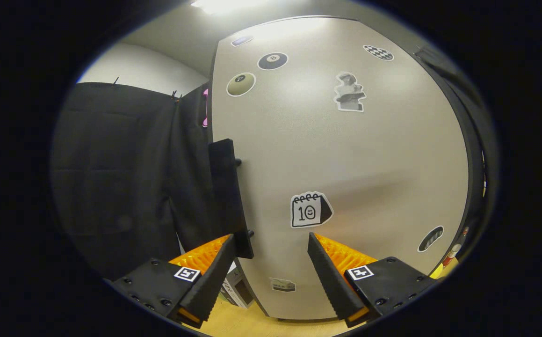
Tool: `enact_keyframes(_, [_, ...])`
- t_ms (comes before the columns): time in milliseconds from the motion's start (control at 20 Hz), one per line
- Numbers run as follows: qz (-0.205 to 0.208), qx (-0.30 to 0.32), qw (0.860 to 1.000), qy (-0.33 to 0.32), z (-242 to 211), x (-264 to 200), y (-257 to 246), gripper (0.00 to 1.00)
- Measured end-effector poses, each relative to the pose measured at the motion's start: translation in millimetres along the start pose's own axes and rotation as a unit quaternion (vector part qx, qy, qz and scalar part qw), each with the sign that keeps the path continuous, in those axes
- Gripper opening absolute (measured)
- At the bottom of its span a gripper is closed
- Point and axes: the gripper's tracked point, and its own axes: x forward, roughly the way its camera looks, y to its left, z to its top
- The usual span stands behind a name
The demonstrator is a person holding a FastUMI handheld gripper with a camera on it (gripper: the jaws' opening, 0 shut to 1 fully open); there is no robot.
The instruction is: Open the shoe cabinet door, grab the shoes and put them into the shoe cabinet, then close the shoe cabinet door.
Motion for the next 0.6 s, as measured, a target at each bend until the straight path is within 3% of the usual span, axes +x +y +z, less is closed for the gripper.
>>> enact_keyframes(150, [0.026, 0.015, 1.000, -0.010, 3, 8, 15, 0.99])
enact_keyframes(350, [-0.012, -0.019, 1.000, -0.016, 2, 16, 15, 0.96])
enact_keyframes(600, [-0.015, -0.023, 0.998, -0.051, 27, -2, 21, 0.99])
